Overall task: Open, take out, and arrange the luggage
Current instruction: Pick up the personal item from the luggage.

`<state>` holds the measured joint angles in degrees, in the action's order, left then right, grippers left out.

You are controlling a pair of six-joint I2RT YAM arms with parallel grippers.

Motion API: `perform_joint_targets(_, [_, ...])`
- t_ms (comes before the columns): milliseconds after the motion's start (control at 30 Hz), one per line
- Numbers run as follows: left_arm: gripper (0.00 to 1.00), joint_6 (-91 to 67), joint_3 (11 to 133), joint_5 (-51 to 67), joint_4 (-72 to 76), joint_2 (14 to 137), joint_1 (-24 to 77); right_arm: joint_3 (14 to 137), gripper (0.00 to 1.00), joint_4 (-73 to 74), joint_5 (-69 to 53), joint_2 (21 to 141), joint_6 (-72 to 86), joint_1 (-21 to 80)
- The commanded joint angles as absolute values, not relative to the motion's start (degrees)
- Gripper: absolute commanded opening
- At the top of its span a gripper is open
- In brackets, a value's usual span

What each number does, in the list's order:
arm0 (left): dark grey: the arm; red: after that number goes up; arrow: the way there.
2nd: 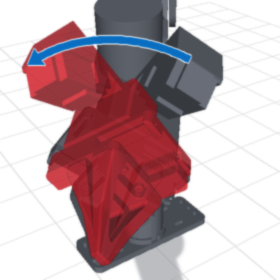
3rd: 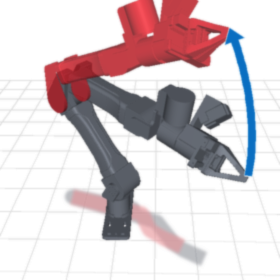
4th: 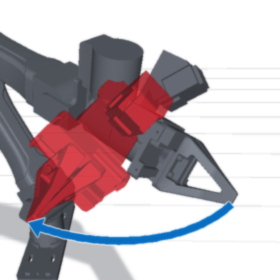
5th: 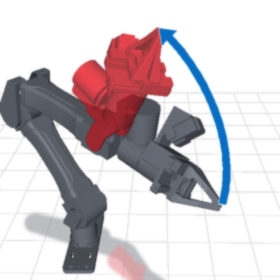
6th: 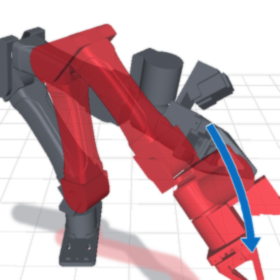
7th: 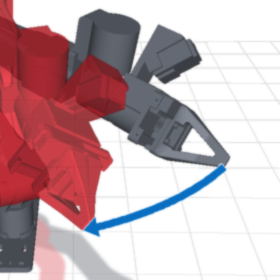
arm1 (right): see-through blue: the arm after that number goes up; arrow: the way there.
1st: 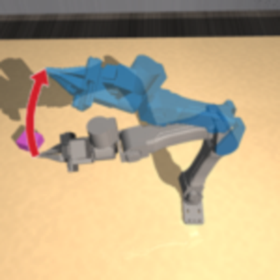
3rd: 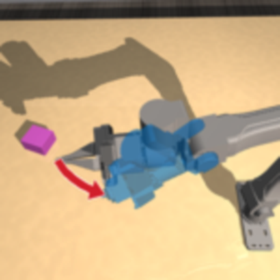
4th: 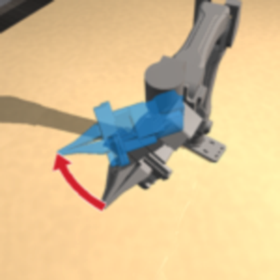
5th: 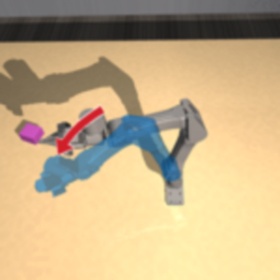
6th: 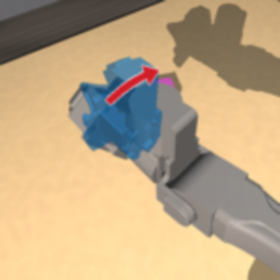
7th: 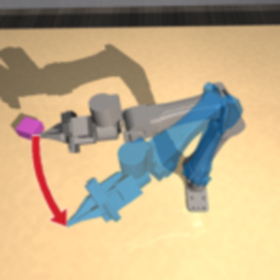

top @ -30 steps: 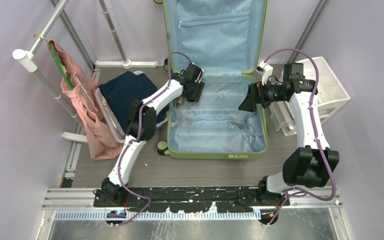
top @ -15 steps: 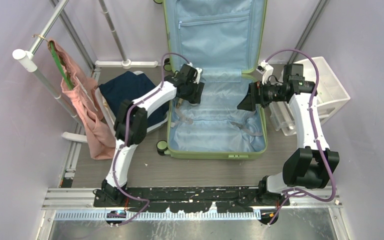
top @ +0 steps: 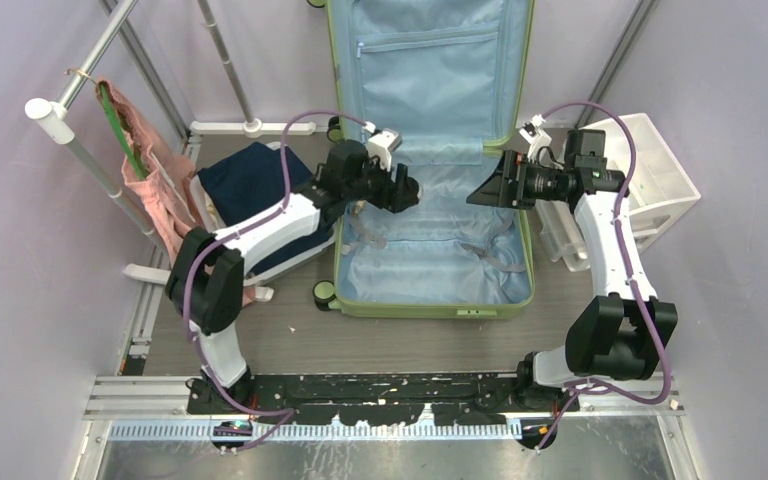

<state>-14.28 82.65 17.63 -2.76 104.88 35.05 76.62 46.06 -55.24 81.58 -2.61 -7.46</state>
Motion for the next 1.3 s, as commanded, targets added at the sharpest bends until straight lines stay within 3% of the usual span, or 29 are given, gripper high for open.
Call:
perform_joint_targets(0, [0.03,-14.5,75.9,23.4,16.0,98.0,38.5,76.2,0.96,37.4,-59.5,80.0,12.3,-7.3])
perform_joint_targets(367, [0.02,-11.1,71.9,20.6,20.3,94.9,44.4,73.2,0.93,36.1,-59.8,82.0,15.6,-2.2])
perform_joint_targets(833, [0.02,-5.4,74.1,17.8,15.2,94.2,48.4,72.8,0.77,37.8,-56.5,82.7,13.1,0.0])
perform_joint_targets(1133, [0.01,-2.9,75.5,14.6,12.9,93.8,50.1,71.5,0.64,38.1,-55.1,82.5,13.1,2.9])
perform_joint_targets(1267, [0.01,-2.8,75.7,13.8,12.7,93.8,50.5,71.6,0.5,38.2,-55.0,82.5,13.0,3.4])
